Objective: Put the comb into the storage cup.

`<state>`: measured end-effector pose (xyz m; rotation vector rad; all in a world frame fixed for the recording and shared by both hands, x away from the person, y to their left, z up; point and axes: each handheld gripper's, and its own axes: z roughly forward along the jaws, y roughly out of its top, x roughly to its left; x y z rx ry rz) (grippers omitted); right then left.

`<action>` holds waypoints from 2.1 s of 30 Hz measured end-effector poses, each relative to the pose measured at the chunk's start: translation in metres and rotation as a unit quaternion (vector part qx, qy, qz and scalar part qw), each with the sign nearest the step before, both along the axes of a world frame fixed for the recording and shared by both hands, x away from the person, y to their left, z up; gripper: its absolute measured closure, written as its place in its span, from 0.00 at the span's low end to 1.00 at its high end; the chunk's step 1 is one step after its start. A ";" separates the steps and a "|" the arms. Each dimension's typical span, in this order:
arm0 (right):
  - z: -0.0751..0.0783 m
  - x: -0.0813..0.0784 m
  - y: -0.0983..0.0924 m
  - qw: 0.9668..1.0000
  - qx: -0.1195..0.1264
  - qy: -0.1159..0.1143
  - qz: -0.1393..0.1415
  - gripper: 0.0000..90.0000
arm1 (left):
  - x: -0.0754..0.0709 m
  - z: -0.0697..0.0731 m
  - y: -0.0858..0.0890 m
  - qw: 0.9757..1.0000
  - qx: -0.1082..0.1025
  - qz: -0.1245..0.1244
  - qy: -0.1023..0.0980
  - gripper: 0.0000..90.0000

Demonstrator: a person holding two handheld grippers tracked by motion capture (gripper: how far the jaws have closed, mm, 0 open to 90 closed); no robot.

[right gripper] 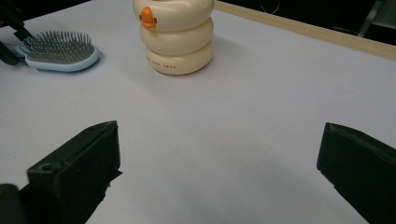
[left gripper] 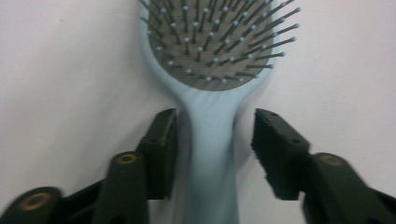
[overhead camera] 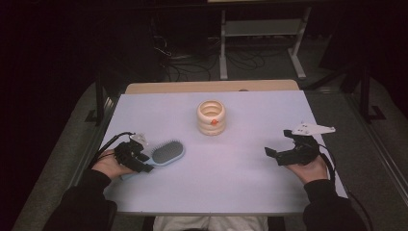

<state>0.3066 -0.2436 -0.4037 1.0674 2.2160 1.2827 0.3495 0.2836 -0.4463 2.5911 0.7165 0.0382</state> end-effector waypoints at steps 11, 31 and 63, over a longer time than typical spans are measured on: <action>0.000 0.000 0.000 1.000 0.000 -0.001 -0.001 0.00 | -0.002 0.000 0.000 1.000 0.006 0.002 -0.013 0.78; 0.000 0.000 -0.001 1.000 0.000 0.000 -0.001 0.00 | -0.003 0.004 0.002 1.000 0.003 -0.001 -0.026 0.78; 0.000 0.000 -0.001 1.000 0.000 0.000 -0.004 0.00 | 0.004 0.056 -0.001 0.995 -0.022 0.004 -0.094 0.78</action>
